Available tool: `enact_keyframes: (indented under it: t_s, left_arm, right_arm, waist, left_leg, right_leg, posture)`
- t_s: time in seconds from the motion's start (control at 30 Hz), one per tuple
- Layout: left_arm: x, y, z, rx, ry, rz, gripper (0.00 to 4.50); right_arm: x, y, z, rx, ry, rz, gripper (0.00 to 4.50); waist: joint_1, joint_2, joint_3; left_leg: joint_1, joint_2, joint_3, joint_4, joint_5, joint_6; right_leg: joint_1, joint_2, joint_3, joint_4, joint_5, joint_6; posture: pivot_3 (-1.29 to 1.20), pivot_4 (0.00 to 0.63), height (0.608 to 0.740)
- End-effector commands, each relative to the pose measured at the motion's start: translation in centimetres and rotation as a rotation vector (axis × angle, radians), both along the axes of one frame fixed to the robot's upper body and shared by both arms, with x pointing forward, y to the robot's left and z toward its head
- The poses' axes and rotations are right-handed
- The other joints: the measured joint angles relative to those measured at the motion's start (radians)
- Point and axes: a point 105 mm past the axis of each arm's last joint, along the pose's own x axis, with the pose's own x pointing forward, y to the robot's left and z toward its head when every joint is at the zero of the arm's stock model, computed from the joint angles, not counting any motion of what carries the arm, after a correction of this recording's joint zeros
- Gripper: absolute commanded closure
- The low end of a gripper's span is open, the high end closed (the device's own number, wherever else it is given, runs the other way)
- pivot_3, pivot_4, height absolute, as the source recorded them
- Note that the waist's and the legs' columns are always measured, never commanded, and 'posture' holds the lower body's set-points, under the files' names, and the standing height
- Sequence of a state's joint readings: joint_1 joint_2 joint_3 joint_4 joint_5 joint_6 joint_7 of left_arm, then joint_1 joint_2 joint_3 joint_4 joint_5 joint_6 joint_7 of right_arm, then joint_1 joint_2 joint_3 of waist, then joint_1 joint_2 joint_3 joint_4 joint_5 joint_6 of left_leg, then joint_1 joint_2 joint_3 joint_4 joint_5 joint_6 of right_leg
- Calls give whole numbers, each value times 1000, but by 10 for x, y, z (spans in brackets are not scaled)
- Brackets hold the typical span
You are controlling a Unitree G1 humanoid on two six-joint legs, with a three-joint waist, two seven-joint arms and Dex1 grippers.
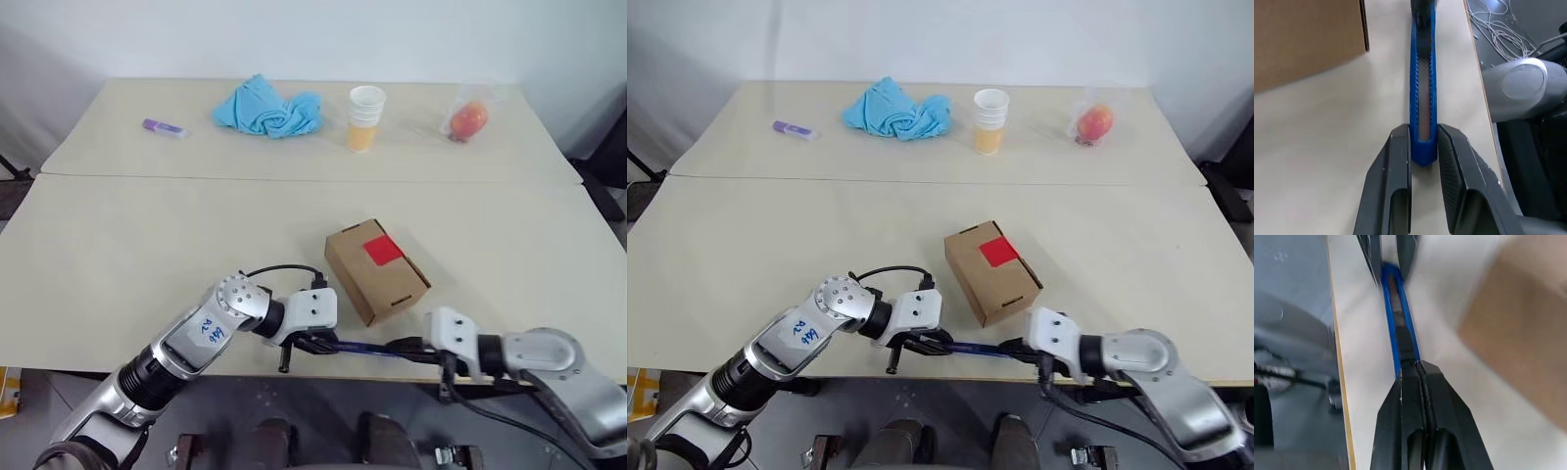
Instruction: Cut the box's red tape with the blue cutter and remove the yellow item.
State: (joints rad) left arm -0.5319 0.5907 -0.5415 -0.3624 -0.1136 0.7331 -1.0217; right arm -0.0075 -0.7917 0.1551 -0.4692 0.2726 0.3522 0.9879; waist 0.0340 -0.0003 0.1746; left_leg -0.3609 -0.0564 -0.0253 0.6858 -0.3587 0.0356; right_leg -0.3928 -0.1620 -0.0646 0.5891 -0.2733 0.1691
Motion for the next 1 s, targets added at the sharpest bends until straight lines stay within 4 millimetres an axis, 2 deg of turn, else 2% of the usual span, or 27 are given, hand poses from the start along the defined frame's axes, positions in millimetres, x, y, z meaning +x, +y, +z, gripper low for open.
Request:
enact_keyframes:
  t_s: [0.03, 0.23, 0.4, 0.57, 0.67, 0.8, 0.9, 1.0]
  left_arm:
    - [-4, -6, 5, -16, -26, -31, 4079]
    - [-4, -6, 5, -18, -26, -26, 4079]
    - [-3, -3, 4, -17, -28, -19, 4079]
    - [1, 1, 5, -52, -70, -24, 4079]
    - [-3, 1, 23, -225, -165, -119, 4079]
    - [-11, 17, 29, -332, -279, -223, 4079]
    - [-12, 24, 32, -368, -374, -265, 4079]
    - [-12, 24, 50, -480, -471, -271, 4079]
  right_arm:
    - [-2, 16, -2, 18, 17, 39, 4461]
    - [-1, 29, -2, 33, 15, 63, 4461]
    - [-3, 20, 7, 51, 10, 49, 4461]
    - [-12, 4, 38, 160, -29, 4, 4461]
    - [-33, -12, 70, 360, 121, -62, 4461]
    - [-49, -29, 81, 371, 281, -166, 3585]
    - [-51, -36, 94, 452, 359, -266, 2551]
    - [-47, -45, 109, 528, 481, -421, 1492]
  waist:
    - [0, 0, 0]
    - [-2, 0, 0]
    - [-3, 0, 0]
    - [-5, 0, 0]
    - [-4, 1, 1]
    - [-5, 1, 1]
    - [-4, 1, 1]
    - [-4, 2, 1]
  left_leg:
    - [0, 0, 0, 0, 0, 0]
    - [0, 0, -1, 0, 0, 0]
    - [0, 0, -1, 0, 0, 0]
    - [0, -1, -1, 0, 0, 0]
    - [-1, 1, -1, 0, 0, 0]
    - [-1, 1, -2, 1, 0, 0]
    - [0, 1, -2, 1, 0, -1]
    - [0, 1, -1, 1, -1, 0]
  right_leg:
    - [0, 0, 0, 0, 0, 0]
    - [0, 0, 0, 0, 0, 0]
    - [0, 0, 0, 0, 0, 0]
    - [0, 0, 0, 0, 0, 0]
    - [0, -1, 0, 0, 0, 0]
    - [1, -2, -2, -1, 0, 0]
    - [1, -2, -3, -2, 0, -1]
    - [1, -4, -3, -2, 0, -1]
  posture:
    - [0, 150, 740]
    - [0, 150, 740]
    - [0, 150, 740]
    - [0, 150, 740]
    - [0, 150, 740]
    - [0, 150, 740]
    - [0, 150, 740]
    - [0, 150, 740]
